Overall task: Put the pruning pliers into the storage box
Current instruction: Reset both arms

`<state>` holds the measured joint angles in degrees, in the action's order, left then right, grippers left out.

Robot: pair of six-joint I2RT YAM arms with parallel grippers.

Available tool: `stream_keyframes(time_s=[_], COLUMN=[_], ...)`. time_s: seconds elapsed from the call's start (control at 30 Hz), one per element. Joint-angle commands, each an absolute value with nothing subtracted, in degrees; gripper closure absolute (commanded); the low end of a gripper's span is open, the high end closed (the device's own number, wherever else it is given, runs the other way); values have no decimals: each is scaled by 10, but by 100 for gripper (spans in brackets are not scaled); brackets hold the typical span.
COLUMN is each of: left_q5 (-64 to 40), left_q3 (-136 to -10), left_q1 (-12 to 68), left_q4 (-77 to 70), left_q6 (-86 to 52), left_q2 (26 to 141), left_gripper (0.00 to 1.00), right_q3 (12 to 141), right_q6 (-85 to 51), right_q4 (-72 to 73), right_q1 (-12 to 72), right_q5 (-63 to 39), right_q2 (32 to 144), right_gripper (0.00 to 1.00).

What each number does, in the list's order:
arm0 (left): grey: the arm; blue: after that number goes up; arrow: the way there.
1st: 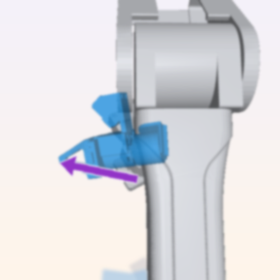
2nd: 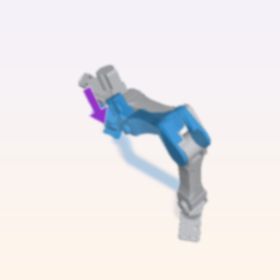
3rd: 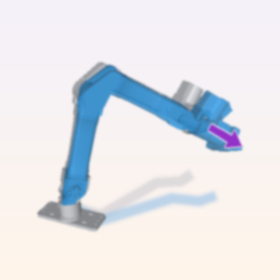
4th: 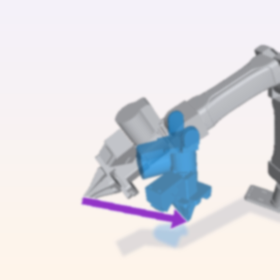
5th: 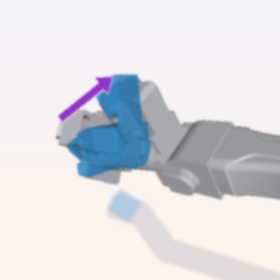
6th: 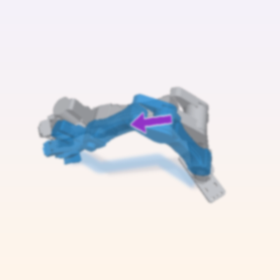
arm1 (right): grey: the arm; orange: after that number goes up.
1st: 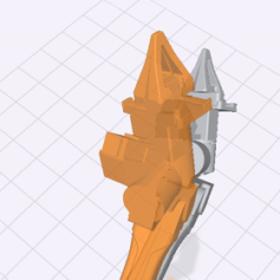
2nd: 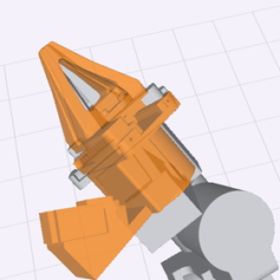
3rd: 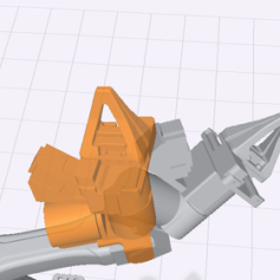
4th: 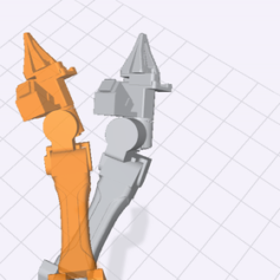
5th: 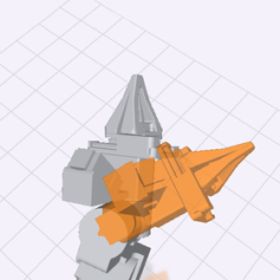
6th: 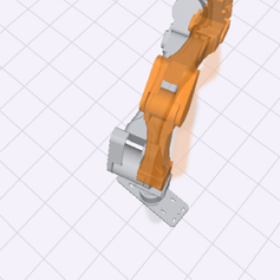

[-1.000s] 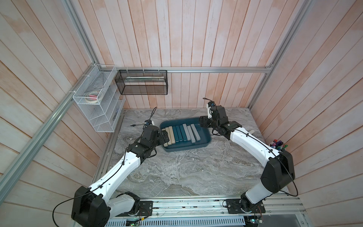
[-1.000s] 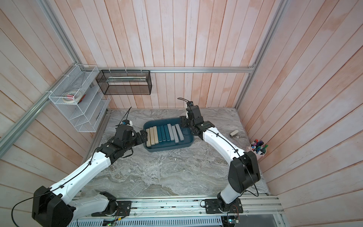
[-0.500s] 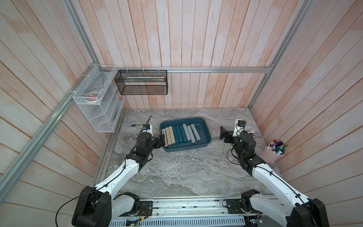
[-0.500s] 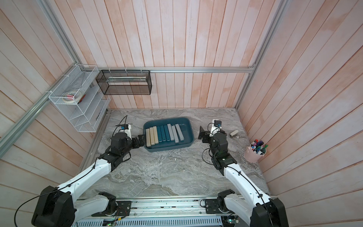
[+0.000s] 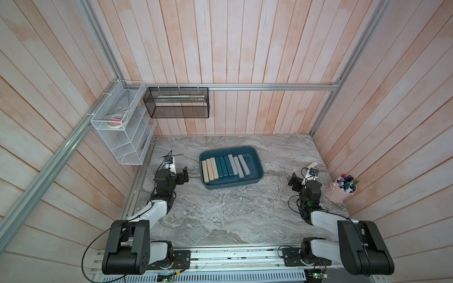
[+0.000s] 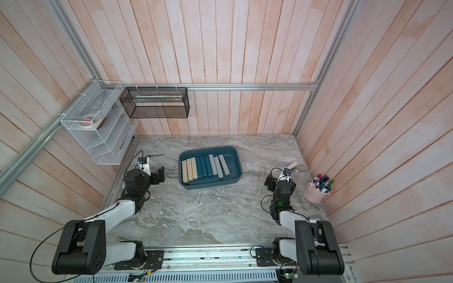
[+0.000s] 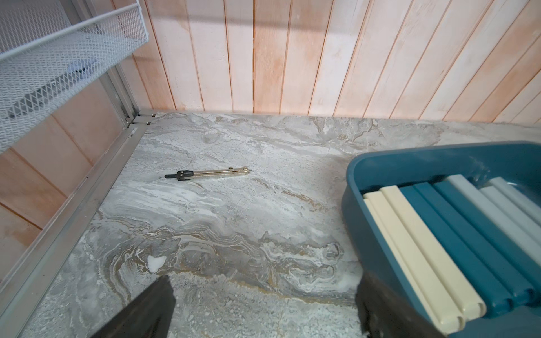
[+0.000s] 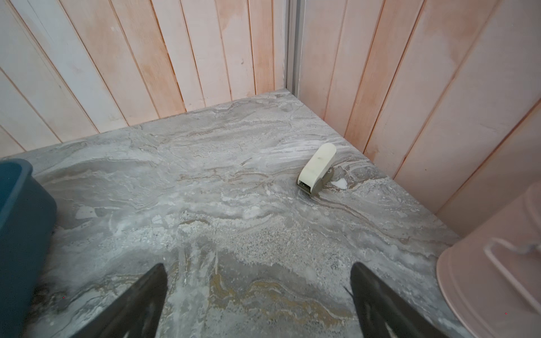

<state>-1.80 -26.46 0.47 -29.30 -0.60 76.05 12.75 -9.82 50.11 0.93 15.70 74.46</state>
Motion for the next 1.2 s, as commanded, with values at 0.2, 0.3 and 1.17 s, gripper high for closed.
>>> stream_keyframes(time_s=[0.2,0.3,1.17], left_q5=[-73,-69,-57], left_q3=[-242,-229,-155], left_q1=[-9,-19,-20], left_q4=[-492,-517,-671], left_q6=[24,8,3], left_q2=[869,869,894], left_gripper=[0,0,0], right_q3=[108,109,119], right_q6=[-54,-49,-27], right_q4=[772,782,774], right_q1=[-24,-25,-19], right_q5=[101,79,39], right_q2=[867,887,895], right_gripper=[2,2,2])
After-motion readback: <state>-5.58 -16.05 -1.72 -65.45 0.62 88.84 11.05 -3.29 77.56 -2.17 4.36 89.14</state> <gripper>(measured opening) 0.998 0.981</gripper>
